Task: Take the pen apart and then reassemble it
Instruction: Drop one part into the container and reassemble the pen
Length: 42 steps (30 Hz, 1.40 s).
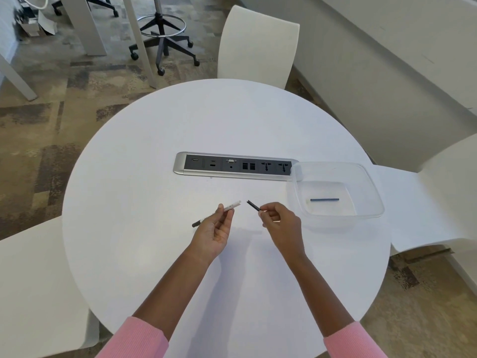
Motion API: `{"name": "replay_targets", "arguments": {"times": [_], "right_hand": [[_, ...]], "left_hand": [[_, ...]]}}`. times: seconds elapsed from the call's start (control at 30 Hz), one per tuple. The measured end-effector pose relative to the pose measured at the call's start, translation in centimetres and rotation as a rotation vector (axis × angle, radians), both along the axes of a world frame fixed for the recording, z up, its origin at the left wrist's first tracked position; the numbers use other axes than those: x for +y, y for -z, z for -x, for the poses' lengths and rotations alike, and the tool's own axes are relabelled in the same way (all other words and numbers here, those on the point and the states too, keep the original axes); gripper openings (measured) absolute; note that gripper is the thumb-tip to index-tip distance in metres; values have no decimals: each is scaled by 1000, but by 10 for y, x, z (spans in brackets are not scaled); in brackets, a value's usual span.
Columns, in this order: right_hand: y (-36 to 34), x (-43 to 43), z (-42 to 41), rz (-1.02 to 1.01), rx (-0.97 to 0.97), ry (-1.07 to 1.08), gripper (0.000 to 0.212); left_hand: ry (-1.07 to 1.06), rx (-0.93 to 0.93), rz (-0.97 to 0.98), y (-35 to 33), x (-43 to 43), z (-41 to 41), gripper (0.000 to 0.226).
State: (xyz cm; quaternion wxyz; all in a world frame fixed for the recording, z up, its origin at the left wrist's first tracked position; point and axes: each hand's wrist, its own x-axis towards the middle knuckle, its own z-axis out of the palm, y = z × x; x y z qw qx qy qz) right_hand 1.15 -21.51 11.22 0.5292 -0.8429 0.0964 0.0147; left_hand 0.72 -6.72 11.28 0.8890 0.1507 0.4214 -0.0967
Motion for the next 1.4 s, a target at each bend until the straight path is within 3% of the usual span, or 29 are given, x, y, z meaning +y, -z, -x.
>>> {"name": "replay_targets", "arguments": {"times": [0.17, 1.0, 1.4], "right_hand": [[-24, 3, 2, -68, -77, -29, 10], [-32, 5, 5, -6, -195, -72, 11], [-29, 0, 2, 184, -321, -195, 12]], "left_hand": [[11, -9, -13, -1, -3, -3, 6], [0, -8, -16, -2, 2, -7, 5], [24, 7, -36, -3, 1, -5, 5]]}}
